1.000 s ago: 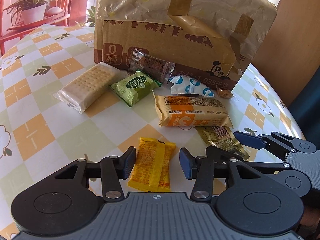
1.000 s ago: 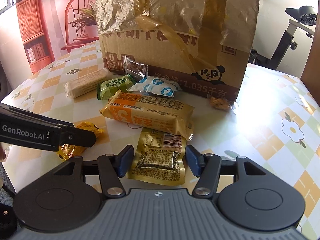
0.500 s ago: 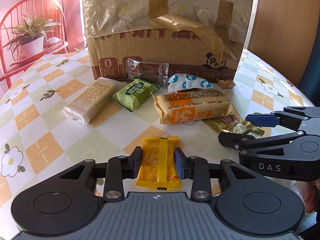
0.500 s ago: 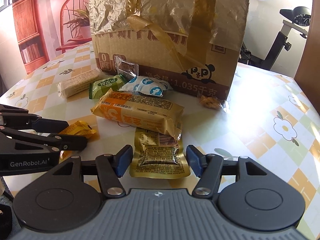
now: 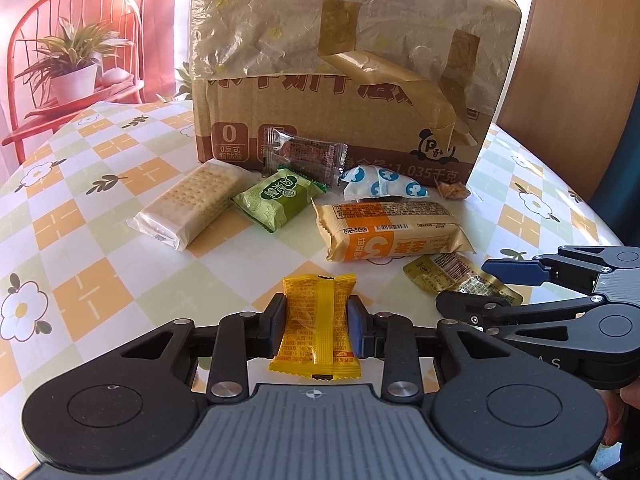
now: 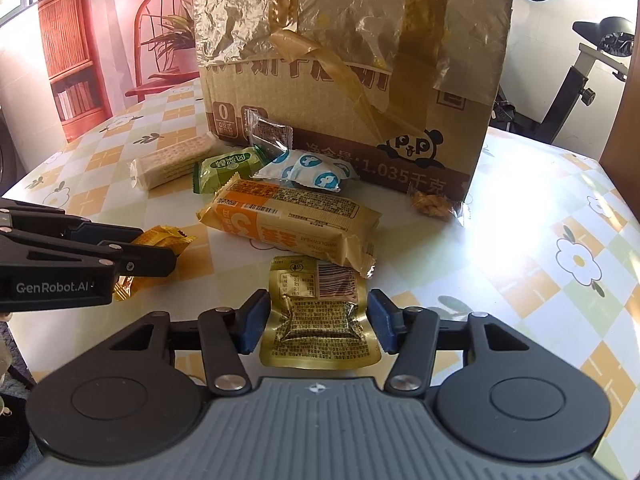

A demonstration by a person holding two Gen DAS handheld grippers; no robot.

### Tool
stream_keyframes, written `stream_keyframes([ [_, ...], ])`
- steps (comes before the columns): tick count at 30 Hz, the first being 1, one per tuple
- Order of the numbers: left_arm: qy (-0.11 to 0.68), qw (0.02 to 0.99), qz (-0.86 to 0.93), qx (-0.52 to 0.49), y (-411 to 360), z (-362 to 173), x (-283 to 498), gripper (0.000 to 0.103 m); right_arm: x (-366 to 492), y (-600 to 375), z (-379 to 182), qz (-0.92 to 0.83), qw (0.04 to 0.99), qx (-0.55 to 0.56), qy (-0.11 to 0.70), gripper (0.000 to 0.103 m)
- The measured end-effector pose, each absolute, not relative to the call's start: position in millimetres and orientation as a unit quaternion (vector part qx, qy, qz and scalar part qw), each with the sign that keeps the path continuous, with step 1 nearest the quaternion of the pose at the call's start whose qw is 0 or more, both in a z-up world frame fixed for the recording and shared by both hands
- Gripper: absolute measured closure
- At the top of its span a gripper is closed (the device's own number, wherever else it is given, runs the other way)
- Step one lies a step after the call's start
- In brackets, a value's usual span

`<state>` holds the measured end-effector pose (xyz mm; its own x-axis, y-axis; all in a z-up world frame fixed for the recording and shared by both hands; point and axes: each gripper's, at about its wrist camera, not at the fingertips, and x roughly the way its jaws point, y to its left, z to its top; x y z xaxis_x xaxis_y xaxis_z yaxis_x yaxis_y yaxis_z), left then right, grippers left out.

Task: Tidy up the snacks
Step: 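Lift the yellow bar and gold foil packet and carry them over the box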

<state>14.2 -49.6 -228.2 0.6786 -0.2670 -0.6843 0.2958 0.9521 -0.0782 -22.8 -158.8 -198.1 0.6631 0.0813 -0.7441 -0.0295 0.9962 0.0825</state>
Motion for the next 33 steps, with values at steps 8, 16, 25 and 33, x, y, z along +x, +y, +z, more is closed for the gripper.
stream_keyframes([
  [8, 0.361, 0.919, -0.158, 0.015, -48.1, -223.8, 9.4, 0.069, -36.8, -159.7, -190.7, 0.038, 0.910, 0.040, 0.412, 0.056],
  [16, 0.344, 0.925, -0.158, 0.011, -43.9, -216.2, 3.3, 0.069, -46.2, -158.8, -174.4, 0.035, 0.920, 0.037, 0.388, 0.056],
  [25, 0.302, 0.941, -0.151, 0.010, -39.4, -188.0, 4.0, 0.069, -41.6, -165.1, -142.3, 0.032, 0.936, 0.046, 0.347, 0.056],
  [33, 0.234, 0.960, -0.155, 0.003, -29.3, -121.6, 24.7, 0.069, -19.2, -184.8, -82.6, 0.031, 0.960, 0.044, 0.276, 0.056],
])
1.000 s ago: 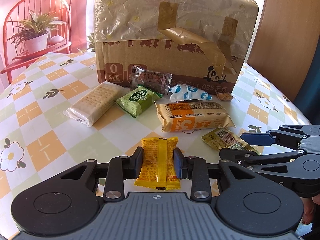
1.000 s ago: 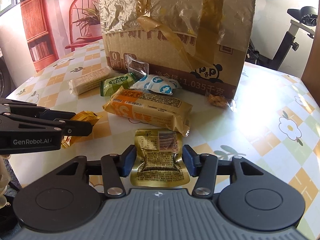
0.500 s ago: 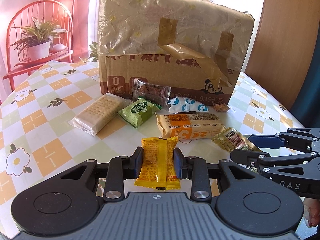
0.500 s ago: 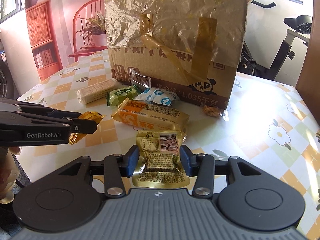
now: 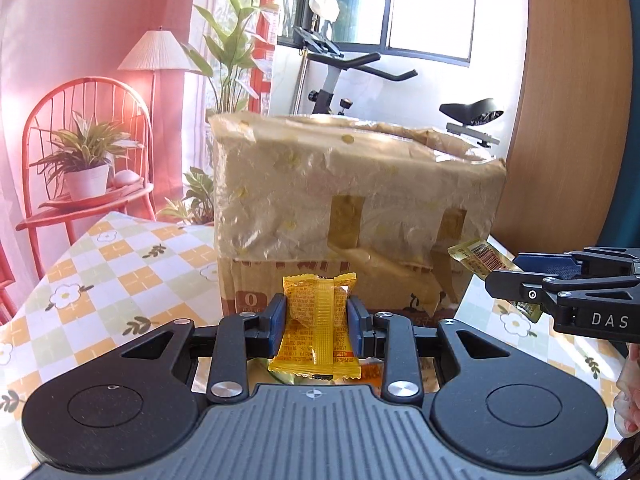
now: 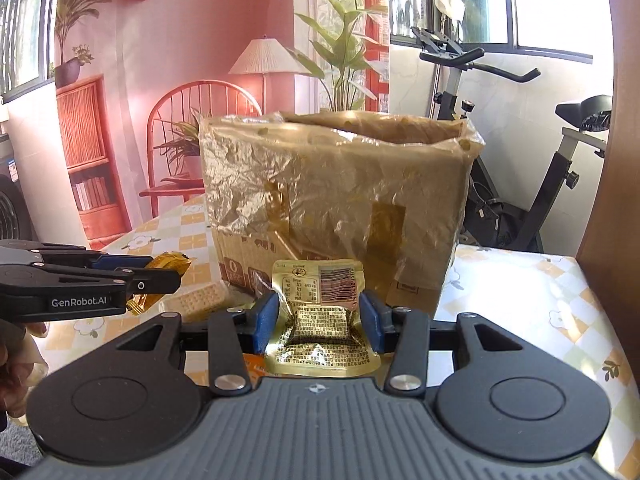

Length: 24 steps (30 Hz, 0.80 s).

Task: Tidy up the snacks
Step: 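Lift the yellow bar and gold foil packet and carry them over the box, then open both grippers to drop the yellow bar and gold packet into the box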

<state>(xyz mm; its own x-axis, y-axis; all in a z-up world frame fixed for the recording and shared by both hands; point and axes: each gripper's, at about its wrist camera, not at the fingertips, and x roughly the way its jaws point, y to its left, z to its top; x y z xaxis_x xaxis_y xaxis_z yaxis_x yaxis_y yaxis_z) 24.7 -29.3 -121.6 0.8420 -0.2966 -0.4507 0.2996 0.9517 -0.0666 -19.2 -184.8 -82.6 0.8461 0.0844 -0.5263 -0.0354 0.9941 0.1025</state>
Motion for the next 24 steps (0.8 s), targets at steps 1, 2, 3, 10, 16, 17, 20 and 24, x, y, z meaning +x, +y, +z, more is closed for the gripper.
stream_keyframes([
  [1, 0.224, 0.962, -0.155, 0.002, -28.1, -111.7, 28.1, 0.069, -15.0, -188.5, -73.6, 0.032, 0.962, 0.044, 0.266, 0.056],
  [2, 0.215, 0.964, -0.154, 0.002, -27.3, -103.0, 31.5, 0.069, -10.7, -191.8, -65.8, 0.031, 0.965, 0.044, 0.258, 0.056],
  [3, 0.204, 0.967, -0.154, 0.001, -27.9, -90.4, 37.6, 0.069, -5.1, -196.2, -56.7, 0.030, 0.967, 0.045, 0.248, 0.056],
  [10, 0.154, 0.976, -0.152, -0.014, -37.7, -30.7, 79.4, 0.069, 40.0, -217.3, -13.0, 0.023, 0.978, 0.038, 0.206, 0.056],
  [16, 0.153, 0.978, -0.142, -0.006, -56.9, -8.6, 130.3, 0.069, 97.3, -243.5, -1.7, 0.011, 0.977, 0.056, 0.206, 0.056],
  [17, 0.154, 0.978, -0.141, -0.002, -60.5, -7.2, 138.0, 0.069, 105.0, -245.8, -2.0, 0.008, 0.977, 0.055, 0.207, 0.056],
  [20, 0.157, 0.978, -0.136, 0.010, -71.2, -3.1, 162.5, 0.069, 126.1, -250.7, -4.8, 0.004, 0.976, 0.051, 0.212, 0.056],
  [24, 0.167, 0.978, -0.127, 0.021, -81.0, -4.1, 188.4, 0.069, 148.4, -257.2, -14.8, 0.001, 0.972, 0.053, 0.227, 0.056],
])
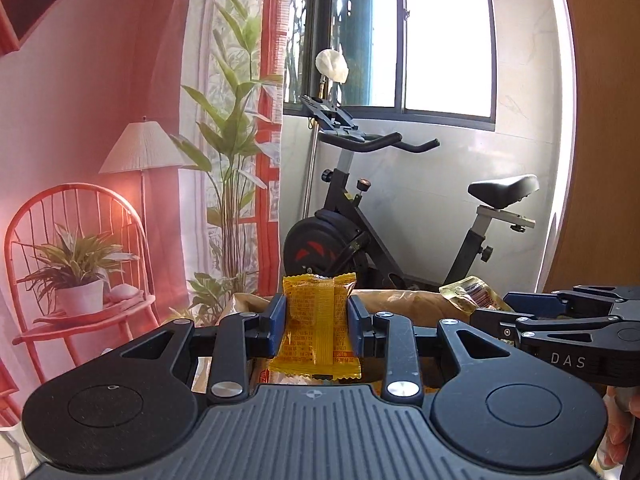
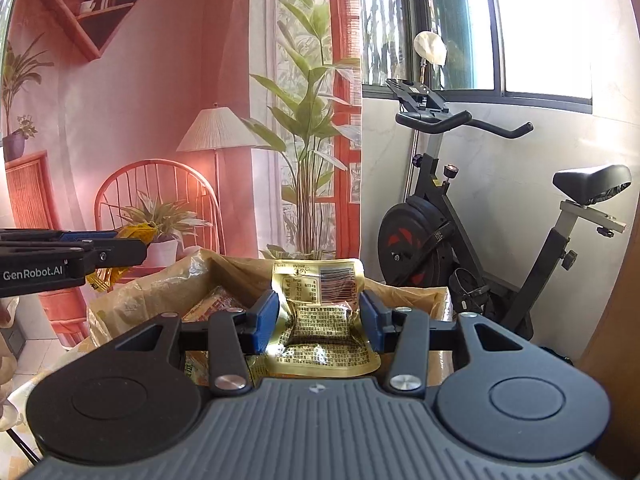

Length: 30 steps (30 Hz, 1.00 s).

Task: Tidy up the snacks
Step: 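Open both grippers to drop the yellow bar and gold packet into the box, then move both grippers back down to the snacks beside the box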

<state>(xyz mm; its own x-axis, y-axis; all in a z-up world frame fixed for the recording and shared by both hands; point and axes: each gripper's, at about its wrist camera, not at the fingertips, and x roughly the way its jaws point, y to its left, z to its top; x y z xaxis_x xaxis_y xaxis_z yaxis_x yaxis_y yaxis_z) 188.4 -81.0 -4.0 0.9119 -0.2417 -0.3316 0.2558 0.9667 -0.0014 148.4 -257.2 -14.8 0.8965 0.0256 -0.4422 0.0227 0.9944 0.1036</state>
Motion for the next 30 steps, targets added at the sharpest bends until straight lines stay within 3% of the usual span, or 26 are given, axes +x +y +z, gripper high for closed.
stream_keyframes([
  [9, 0.201, 0.972, -0.113, 0.040, -92.8, -22.5, 224.2, 0.068, 173.0, -272.6, -38.7, -0.013, 0.962, 0.067, 0.263, 0.055],
  [11, 0.203, 0.972, -0.105, 0.047, -94.7, -26.6, 225.7, 0.064, 174.9, -273.9, -41.8, -0.018, 0.960, 0.064, 0.270, 0.052],
  [16, 0.208, 0.972, -0.108, 0.038, -92.3, -28.5, 226.0, 0.035, 170.8, -275.8, -42.3, -0.026, 0.959, 0.063, 0.276, 0.044],
  [19, 0.203, 0.973, -0.107, 0.036, -88.9, -26.1, 219.7, 0.026, 163.9, -278.0, -38.9, -0.023, 0.960, 0.074, 0.271, 0.033],
  [21, 0.201, 0.973, -0.110, 0.031, -85.9, -23.4, 215.1, 0.020, 159.3, -277.5, -37.0, -0.021, 0.961, 0.072, 0.267, 0.032],
  [30, 0.195, 0.974, -0.110, 0.024, -67.7, -17.4, 182.7, 0.016, 129.7, -270.8, -27.1, -0.011, 0.966, 0.074, 0.249, 0.029],
])
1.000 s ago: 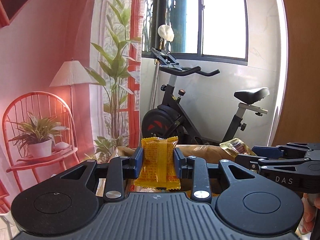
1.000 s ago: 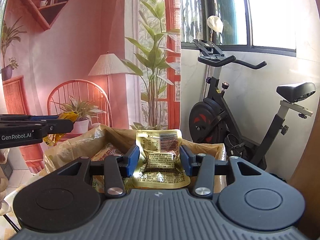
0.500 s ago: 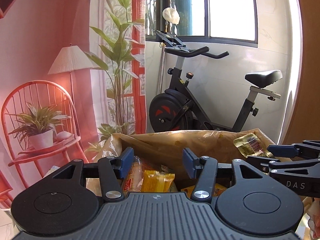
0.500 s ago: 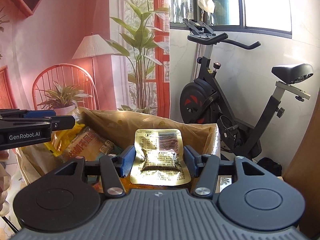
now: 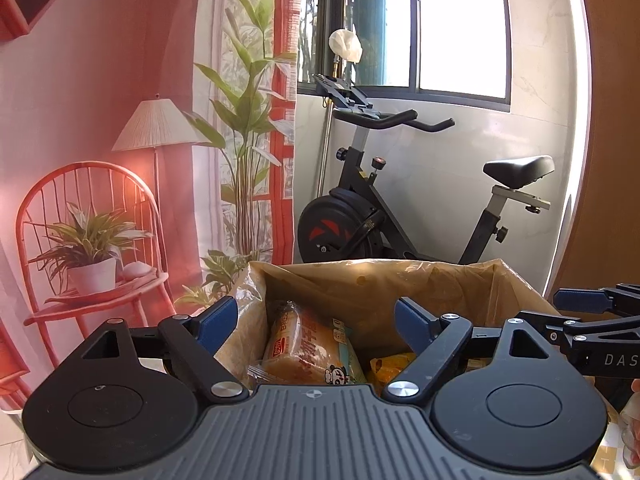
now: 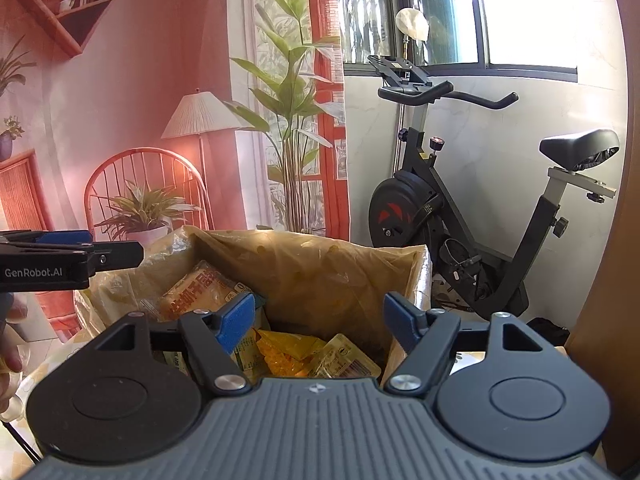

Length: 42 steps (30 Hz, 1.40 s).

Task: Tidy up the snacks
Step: 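Move both grippers back down to the snacks beside the box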

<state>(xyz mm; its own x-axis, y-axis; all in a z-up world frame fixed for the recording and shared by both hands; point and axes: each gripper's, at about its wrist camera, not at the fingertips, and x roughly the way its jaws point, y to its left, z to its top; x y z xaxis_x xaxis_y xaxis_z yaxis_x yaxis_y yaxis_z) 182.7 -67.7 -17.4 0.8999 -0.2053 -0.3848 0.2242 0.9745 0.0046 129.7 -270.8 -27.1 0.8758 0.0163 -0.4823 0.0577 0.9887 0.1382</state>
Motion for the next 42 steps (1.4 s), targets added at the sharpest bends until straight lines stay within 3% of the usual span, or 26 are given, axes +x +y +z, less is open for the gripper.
stream_keyframes([
  [26, 0.203, 0.976, -0.076, 0.007, 9.1, -49.3, 109.7, 0.017, 50.3, -267.3, -51.9, -0.003, 0.971, 0.105, 0.215, 0.029],
  [39, 0.271, 0.955, -0.121, 0.018, -16.1, -111.3, 109.0, 0.036, 26.0, -283.3, -108.1, -0.031, 0.959, 0.116, 0.256, 0.030],
  [42, 0.281, 0.951, -0.127, 0.030, -22.3, -124.2, 111.5, 0.039, 27.3, -292.5, -126.9, -0.027, 0.948, 0.141, 0.284, 0.037],
])
